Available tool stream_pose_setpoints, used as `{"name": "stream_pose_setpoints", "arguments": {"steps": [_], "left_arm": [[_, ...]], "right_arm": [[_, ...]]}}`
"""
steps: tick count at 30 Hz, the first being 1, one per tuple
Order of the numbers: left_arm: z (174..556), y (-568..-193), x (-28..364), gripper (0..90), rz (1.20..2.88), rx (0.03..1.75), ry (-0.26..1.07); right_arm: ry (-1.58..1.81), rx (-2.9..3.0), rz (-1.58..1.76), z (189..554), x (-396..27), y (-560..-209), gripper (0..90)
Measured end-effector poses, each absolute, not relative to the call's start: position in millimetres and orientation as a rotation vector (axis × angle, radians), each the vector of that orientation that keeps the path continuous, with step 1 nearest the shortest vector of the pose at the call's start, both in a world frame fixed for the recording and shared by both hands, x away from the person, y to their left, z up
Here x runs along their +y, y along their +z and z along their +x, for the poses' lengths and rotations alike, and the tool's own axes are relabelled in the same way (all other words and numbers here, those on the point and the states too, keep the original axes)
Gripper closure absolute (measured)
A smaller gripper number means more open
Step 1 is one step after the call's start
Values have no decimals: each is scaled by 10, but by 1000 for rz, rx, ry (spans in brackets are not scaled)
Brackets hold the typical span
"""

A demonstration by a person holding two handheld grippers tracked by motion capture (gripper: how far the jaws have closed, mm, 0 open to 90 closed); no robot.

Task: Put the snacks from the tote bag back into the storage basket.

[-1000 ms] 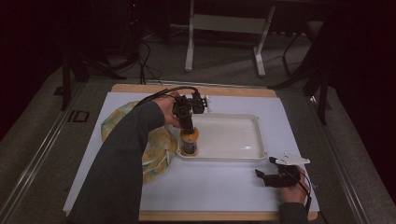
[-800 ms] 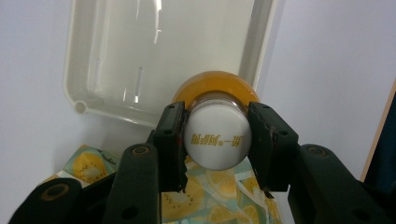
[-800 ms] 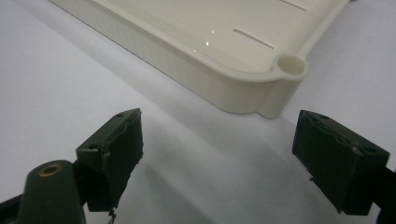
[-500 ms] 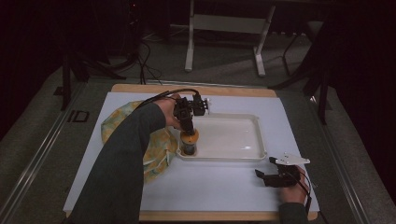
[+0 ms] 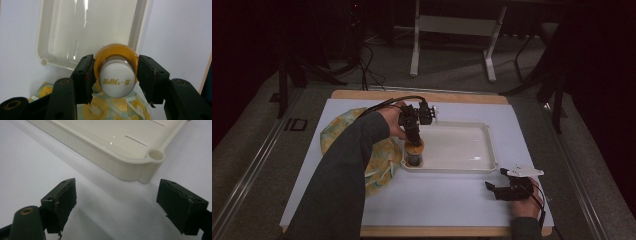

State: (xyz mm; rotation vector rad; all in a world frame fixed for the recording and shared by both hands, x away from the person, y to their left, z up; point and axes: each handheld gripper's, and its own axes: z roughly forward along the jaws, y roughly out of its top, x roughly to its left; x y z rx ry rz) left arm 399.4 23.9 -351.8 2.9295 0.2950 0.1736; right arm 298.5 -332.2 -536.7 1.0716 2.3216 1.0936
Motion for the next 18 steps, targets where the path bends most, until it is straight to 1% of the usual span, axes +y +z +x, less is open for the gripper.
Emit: {"name": "stream_pose_setpoints", "arguments": {"steps": [4,18], "left_arm": [[3973,-3475,259,472,2899,288,219],[3898,-3284,368,472,2796,271,283]], "right_arm": [[1094,2321,1071,2984,-3322,-5366,158],[1098,2319,1072,2983,-3324,-5365,154]]}}
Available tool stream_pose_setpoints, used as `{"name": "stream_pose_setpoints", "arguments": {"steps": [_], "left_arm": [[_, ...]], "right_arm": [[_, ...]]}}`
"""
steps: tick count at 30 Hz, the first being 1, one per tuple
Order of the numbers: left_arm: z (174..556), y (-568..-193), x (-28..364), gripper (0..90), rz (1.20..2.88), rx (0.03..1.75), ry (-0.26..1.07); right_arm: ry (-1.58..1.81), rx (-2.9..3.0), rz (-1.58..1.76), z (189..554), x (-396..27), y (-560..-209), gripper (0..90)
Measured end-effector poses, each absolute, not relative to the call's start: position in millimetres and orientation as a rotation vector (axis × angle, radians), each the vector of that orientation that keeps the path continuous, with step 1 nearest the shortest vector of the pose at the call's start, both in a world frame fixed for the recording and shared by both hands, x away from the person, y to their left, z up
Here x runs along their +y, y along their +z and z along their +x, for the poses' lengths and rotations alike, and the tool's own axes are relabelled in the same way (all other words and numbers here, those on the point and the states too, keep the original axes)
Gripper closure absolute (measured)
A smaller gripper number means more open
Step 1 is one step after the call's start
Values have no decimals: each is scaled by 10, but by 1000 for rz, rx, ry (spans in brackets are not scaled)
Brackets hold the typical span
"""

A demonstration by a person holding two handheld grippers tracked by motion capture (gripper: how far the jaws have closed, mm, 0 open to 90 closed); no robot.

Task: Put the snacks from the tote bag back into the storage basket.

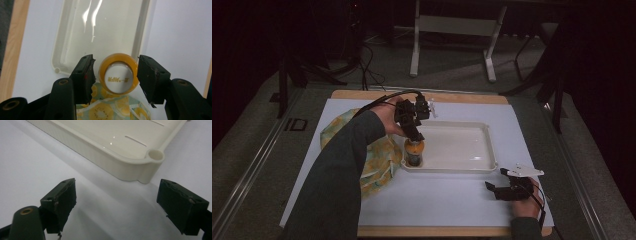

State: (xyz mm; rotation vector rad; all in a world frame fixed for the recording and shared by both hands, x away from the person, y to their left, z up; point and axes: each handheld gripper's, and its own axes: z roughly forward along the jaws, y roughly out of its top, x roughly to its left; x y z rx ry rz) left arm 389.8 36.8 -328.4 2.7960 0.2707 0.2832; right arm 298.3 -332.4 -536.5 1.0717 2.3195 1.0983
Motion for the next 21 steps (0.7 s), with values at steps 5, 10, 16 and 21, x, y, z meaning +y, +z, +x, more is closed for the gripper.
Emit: {"name": "stream_pose_setpoints", "arguments": {"steps": [5,10,16,21], "left_arm": [[3866,-3232,416,471,2746,273,296],[3837,-3190,446,469,2718,265,320],[3805,-3178,514,464,2661,266,320],[3760,-3202,604,465,2609,277,352]], "right_arm": [[1101,2318,1076,2980,-3325,-5364,155],[1104,2316,1076,2979,-3328,-5363,154],[1105,2316,1076,2978,-3328,-5363,154],[1106,2317,1075,2979,-3329,-5363,151]]}}
